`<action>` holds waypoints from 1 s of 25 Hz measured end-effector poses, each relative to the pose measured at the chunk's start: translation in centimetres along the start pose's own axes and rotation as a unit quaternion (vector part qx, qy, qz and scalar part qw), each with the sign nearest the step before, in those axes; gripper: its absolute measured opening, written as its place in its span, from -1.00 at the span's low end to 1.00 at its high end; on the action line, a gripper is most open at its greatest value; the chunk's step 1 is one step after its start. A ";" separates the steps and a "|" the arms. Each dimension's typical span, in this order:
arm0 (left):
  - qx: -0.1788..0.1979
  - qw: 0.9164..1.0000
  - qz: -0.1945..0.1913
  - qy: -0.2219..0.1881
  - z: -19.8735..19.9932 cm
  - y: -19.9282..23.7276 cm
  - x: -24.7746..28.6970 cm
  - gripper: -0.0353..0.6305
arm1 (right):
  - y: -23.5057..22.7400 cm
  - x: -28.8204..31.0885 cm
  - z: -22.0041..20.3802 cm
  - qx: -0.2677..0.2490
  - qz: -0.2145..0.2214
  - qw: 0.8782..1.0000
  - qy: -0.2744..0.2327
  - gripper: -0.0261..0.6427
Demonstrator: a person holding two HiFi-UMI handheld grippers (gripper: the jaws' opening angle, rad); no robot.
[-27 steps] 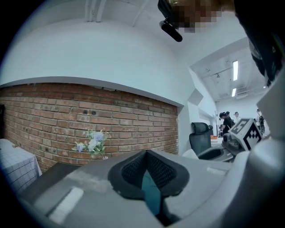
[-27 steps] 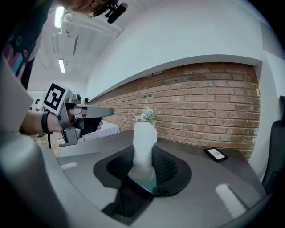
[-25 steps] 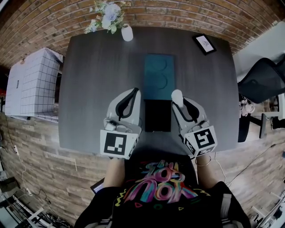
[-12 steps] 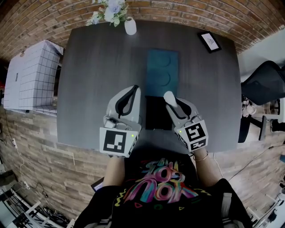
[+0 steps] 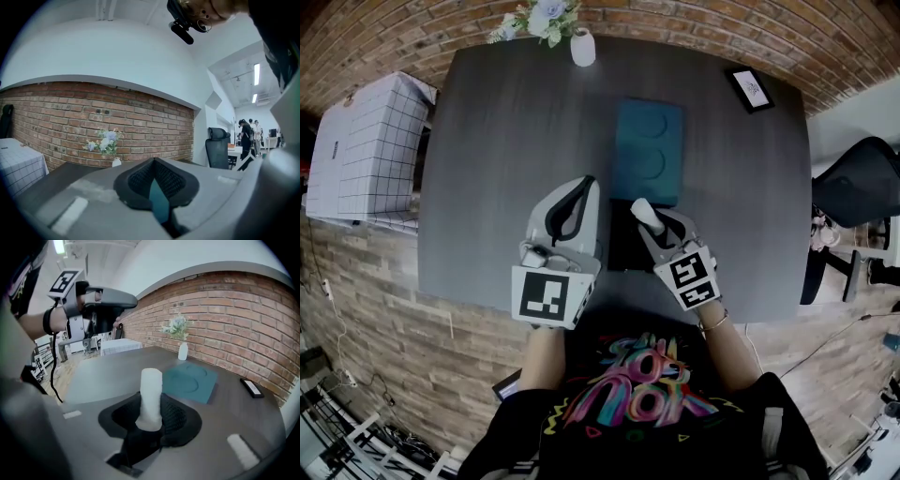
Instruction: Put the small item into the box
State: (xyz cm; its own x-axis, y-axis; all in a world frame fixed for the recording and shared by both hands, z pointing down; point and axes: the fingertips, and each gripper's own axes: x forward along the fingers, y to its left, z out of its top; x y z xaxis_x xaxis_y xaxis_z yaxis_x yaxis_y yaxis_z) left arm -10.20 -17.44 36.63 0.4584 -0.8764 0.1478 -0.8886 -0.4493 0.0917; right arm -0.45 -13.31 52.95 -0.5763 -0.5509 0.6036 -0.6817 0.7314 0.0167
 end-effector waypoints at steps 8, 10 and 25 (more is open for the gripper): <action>0.000 1.000 0.002 0.005 -0.5 0.1 0.0 -0.89 | 1.6 2.5 -3.3 -0.025 0.016 0.998 0.048 -0.53; 0.001 1.000 0.002 0.004 -0.5 0.1 -0.1 -0.89 | 1.8 2.7 -3.7 -0.027 0.019 0.998 0.055 -0.53; -0.006 1.000 0.003 0.009 -0.9 0.1 0.0 -0.89 | 2.6 3.9 -5.9 -0.107 0.020 0.988 0.112 -0.52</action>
State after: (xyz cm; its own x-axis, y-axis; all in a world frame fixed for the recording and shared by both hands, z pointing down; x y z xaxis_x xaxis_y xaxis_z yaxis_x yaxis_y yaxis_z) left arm -10.24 -17.31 37.51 0.4538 -0.8755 0.1662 -0.8910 -0.4425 0.1017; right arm -1.77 -11.17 60.08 -0.4694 -0.4348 0.7685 -0.5354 0.8322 0.1438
